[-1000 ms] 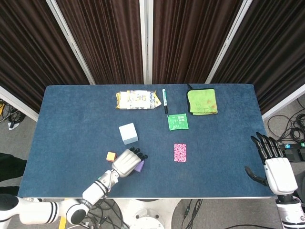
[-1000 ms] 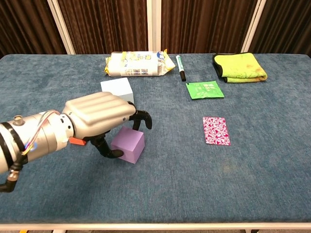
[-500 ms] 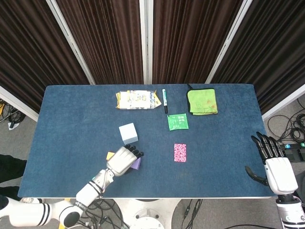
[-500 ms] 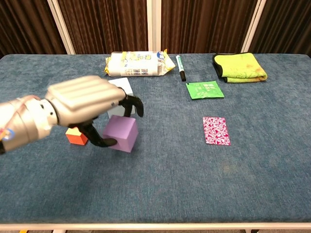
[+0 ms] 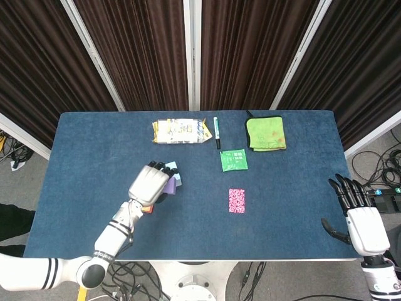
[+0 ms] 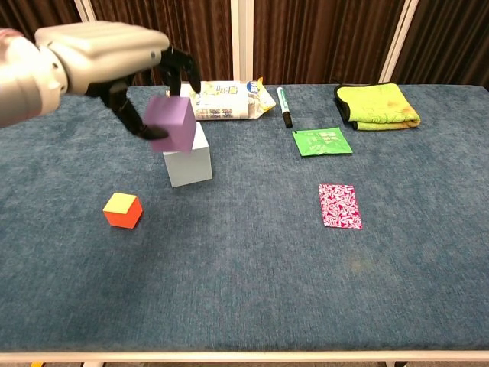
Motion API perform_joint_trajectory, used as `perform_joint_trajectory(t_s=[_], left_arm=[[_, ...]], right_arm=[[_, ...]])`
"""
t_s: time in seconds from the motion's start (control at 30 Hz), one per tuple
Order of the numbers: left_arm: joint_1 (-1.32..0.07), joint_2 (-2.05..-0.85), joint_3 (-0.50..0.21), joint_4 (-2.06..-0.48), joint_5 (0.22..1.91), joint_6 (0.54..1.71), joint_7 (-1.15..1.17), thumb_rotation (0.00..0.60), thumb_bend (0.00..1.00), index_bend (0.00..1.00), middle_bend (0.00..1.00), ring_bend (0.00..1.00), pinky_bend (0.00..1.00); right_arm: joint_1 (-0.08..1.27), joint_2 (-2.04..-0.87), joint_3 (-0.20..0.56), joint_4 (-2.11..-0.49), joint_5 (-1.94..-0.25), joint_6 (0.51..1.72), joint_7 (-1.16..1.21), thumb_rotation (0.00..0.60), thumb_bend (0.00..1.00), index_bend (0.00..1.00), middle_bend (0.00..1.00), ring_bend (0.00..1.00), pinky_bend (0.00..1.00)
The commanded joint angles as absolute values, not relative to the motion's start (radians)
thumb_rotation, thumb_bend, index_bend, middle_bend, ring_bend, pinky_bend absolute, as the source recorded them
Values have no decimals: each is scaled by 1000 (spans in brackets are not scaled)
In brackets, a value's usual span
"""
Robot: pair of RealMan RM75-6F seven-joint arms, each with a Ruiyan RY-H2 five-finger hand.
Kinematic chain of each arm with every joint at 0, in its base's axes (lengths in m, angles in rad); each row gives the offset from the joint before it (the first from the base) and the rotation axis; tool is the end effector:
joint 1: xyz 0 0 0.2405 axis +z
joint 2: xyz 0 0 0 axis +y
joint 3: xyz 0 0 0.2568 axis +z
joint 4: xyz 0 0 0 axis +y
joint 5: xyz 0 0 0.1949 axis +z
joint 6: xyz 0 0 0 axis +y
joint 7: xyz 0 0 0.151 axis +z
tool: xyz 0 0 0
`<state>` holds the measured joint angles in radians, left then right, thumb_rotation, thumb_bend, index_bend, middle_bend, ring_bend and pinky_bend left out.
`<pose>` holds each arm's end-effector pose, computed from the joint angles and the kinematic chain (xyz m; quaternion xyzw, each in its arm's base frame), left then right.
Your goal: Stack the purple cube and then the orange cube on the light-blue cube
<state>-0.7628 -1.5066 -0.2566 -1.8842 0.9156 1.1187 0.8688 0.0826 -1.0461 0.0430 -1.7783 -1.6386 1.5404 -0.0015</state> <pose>-0.0751 0.3119 0.0200 -0.7640 -0.3094 -0.3614 0.4359 -0.2574 -0.1806 0.1822 0.6084 -0.3692 0.4550 0.5353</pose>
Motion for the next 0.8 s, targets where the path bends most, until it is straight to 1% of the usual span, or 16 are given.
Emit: perform_joint_trajectory(t_s=[0.03, 0.23, 0.33, 0.57, 0.8], left_arm=[[-821, -1563, -319, -1838, 801, 1163, 902, 600, 329, 349, 561, 314, 322], [-888, -1653, -378, -1769, 635, 1242, 948, 600, 317, 351, 565, 324, 320], [-918, -1691, -396, -1727, 582, 1281, 972, 600, 315, 355, 569, 328, 321], [-947, -1718, -395, -1665, 539, 1305, 978, 600, 315, 357, 574, 330, 320], [-967, -1728, -394, -1654, 504, 1317, 986, 600, 315, 360, 579, 331, 321]], right_arm=[[82, -1048, 42, -1776, -1639, 1541, -2, 600, 180, 0, 0, 0, 0], [82, -1049, 41, -1775, -1639, 1540, -4, 600, 180, 0, 0, 0, 0], [82, -1048, 42, -1776, -1638, 1541, -2, 600, 181, 0, 0, 0, 0], [84, -1045, 45, -1778, -1632, 1538, 1, 600, 181, 0, 0, 0, 0], [86, -1046, 46, -1781, -1627, 1531, -8, 600, 180, 0, 0, 0, 0]])
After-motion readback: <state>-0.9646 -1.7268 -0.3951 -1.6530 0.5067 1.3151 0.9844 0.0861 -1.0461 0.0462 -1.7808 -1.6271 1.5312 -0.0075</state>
